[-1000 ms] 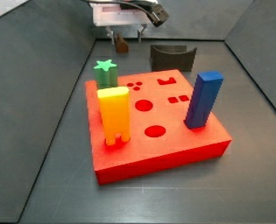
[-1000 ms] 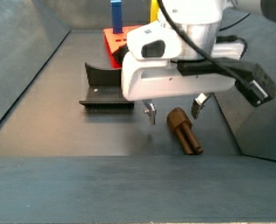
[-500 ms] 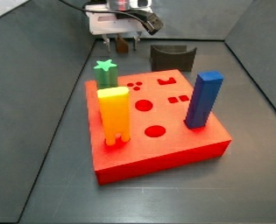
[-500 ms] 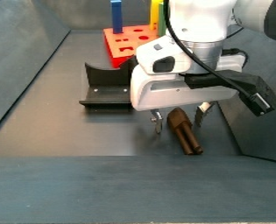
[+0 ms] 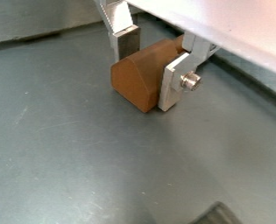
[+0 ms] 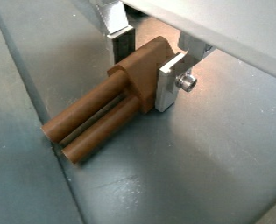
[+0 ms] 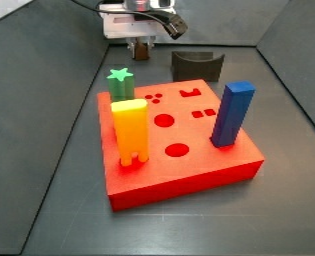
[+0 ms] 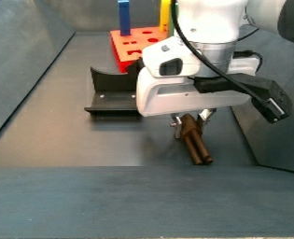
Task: Pick up the 3 prong object. Move up. Place the 3 prong object on the fixture. Regrasp the 3 prong object. Move to above the board. Insert the 3 prong object.
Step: Pick up the 3 prong object, then move up.
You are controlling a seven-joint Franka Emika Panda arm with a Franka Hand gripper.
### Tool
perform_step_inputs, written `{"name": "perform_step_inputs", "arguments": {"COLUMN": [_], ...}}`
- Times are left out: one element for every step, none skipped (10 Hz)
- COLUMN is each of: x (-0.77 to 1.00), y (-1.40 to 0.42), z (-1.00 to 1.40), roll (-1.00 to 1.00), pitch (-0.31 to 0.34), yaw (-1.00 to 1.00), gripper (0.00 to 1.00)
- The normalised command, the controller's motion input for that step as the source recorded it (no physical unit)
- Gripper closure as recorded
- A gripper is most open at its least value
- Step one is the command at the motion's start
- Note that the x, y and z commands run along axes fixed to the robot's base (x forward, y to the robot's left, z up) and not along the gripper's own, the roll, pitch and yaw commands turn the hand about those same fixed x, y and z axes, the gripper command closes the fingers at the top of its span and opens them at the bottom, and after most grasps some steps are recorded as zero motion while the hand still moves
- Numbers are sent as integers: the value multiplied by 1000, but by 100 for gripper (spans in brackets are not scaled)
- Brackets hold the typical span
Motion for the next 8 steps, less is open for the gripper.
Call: {"name": "perform_step_inputs", "arguments": {"x": [0,0,0,0,0,0,0,0], "y": [0,0,0,0,0,0,0,0], "z": [0,0,0,0,0,0,0,833], "roll": [0,0,0,0,0,0,0,0], "pitch": [0,0,0,0,0,0,0,0], "yaw": [0,0,0,0,0,0,0,0], "gripper": [100,100,100,100,100,100,100,100]}}
